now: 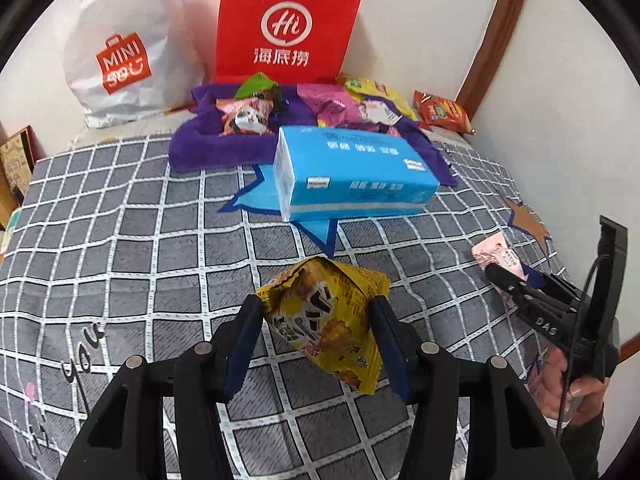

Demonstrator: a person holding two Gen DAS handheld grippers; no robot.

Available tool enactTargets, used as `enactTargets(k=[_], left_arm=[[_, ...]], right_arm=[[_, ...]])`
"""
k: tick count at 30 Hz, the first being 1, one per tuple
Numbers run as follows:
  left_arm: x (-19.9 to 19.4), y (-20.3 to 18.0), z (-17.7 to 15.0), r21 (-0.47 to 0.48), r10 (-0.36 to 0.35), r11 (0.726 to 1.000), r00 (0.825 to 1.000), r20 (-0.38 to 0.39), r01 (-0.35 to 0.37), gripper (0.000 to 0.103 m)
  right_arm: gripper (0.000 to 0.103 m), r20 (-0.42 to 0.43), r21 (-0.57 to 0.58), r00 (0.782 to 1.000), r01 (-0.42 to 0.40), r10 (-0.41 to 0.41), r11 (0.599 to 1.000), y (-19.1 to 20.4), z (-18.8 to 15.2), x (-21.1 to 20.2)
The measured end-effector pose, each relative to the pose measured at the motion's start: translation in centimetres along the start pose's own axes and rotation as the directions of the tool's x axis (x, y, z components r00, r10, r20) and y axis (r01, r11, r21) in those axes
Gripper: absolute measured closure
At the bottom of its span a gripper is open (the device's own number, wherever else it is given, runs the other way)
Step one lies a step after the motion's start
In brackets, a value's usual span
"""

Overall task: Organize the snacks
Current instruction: 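Carry the pink sachet and yellow chips bag with both tools over the purple towel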

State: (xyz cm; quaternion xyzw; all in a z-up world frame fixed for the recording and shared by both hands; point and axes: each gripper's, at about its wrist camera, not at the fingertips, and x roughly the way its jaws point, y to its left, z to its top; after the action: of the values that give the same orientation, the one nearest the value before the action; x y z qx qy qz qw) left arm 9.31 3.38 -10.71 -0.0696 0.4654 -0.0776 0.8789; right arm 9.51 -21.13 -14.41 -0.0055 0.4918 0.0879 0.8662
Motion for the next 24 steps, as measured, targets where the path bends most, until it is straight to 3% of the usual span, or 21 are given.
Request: enactTargets(k=[10, 18, 24], left_arm=[[-2.5, -0.9, 1.4, 0.003, -0.037, 0.999, 0.999, 0.034, 0.037, 0.050], [-3.2, -1.2, 3.6, 0.009, -0.066, 0.998, 0.997, 0.049, 0.066, 0.050], [-3.5, -0.8, 6.5, 0.013, -0.054, 0.999, 0.996, 0.070, 0.053, 0.050]], right_arm=[[0.055, 0.102, -0.013, 0.995, 0.001, 0.000, 1.000, 1.4, 2.8, -6.2], [0.055, 0.114, -0.037, 0.993, 0.035, -0.031, 0.999, 2.5, 5.6, -6.9], [0.055, 0.113, -0.032, 0.994, 0.000, 0.004, 0.999, 3.4, 8.8, -6.2]])
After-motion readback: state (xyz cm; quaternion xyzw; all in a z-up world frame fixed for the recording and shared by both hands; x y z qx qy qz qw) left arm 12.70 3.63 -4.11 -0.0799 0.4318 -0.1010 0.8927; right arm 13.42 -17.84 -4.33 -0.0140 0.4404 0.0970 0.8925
